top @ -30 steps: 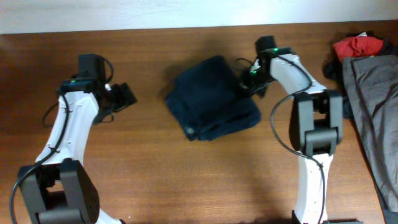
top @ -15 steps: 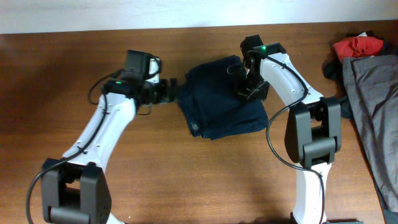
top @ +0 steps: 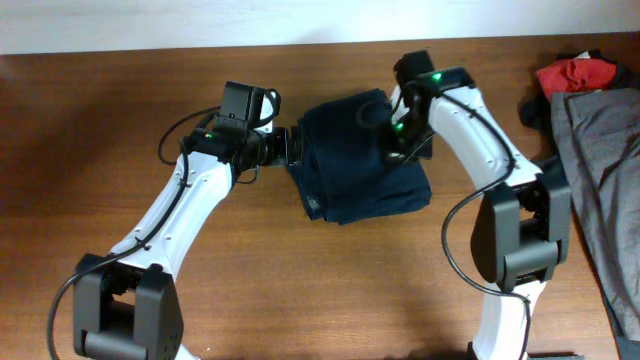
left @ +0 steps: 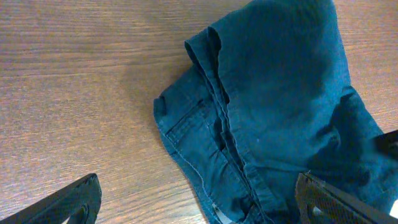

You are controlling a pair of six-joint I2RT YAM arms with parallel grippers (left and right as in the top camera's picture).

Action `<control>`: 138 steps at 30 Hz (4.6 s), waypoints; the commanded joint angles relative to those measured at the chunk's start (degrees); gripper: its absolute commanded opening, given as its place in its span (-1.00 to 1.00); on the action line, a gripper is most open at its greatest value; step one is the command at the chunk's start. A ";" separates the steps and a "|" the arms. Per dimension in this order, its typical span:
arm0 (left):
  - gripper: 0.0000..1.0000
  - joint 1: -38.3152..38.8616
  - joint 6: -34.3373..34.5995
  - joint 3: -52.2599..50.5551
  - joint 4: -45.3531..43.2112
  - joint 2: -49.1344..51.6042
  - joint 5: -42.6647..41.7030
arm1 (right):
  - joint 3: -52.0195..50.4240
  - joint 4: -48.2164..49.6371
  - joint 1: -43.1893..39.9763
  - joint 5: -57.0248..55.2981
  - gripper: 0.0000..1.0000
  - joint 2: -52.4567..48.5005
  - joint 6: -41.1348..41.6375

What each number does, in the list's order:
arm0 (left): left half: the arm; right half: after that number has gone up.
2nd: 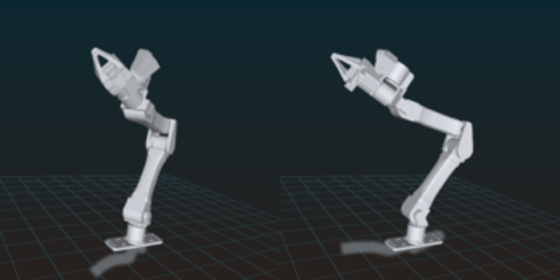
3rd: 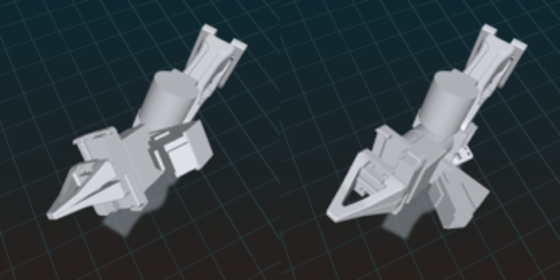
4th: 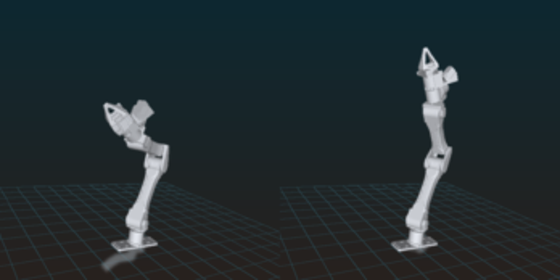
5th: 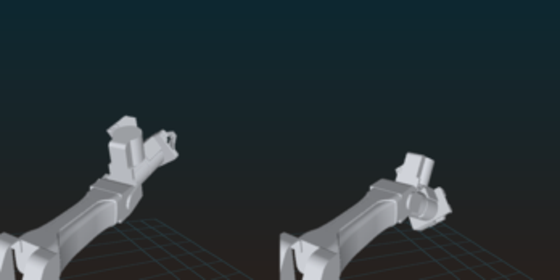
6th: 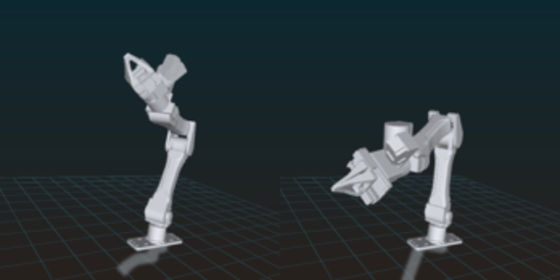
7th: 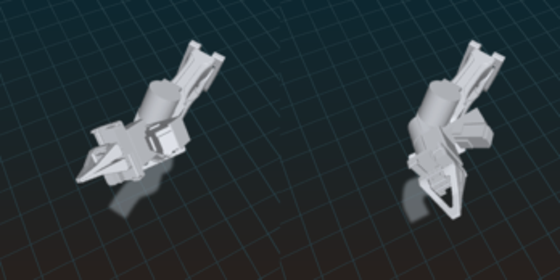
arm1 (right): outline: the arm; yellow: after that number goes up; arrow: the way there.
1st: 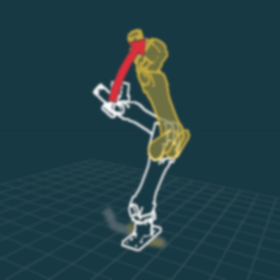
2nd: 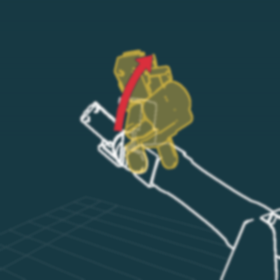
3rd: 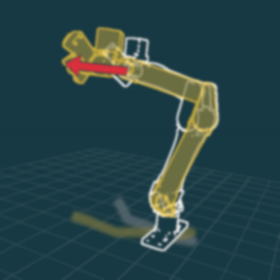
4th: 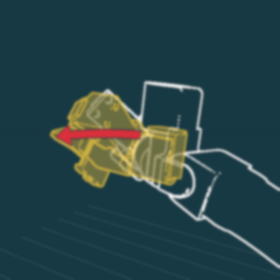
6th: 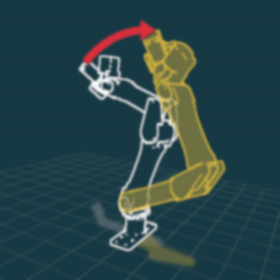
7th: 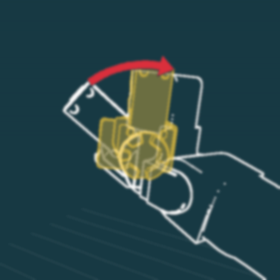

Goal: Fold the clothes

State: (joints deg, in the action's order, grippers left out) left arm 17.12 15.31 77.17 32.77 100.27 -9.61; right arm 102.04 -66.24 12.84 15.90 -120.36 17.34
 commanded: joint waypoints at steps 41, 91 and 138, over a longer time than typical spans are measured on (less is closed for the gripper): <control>-0.51 5.62 -1.25 -0.57 -10.21 1.70 -8.63 | 5.86 -3.67 -14.78 0.11 0.61 4.70 -0.63; -0.98 6.54 22.51 -0.15 -26.82 22.73 10.64 | 5.86 -8.00 -15.78 -0.13 0.85 4.70 -3.63; -0.98 -31.50 -0.09 4.44 -21.49 9.99 -3.28 | 5.86 -9.18 -15.76 -0.09 0.86 4.70 -3.58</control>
State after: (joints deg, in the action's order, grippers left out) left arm -19.31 25.02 81.10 10.09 116.86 -10.96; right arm 107.59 -75.40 -2.81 16.29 -116.33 14.31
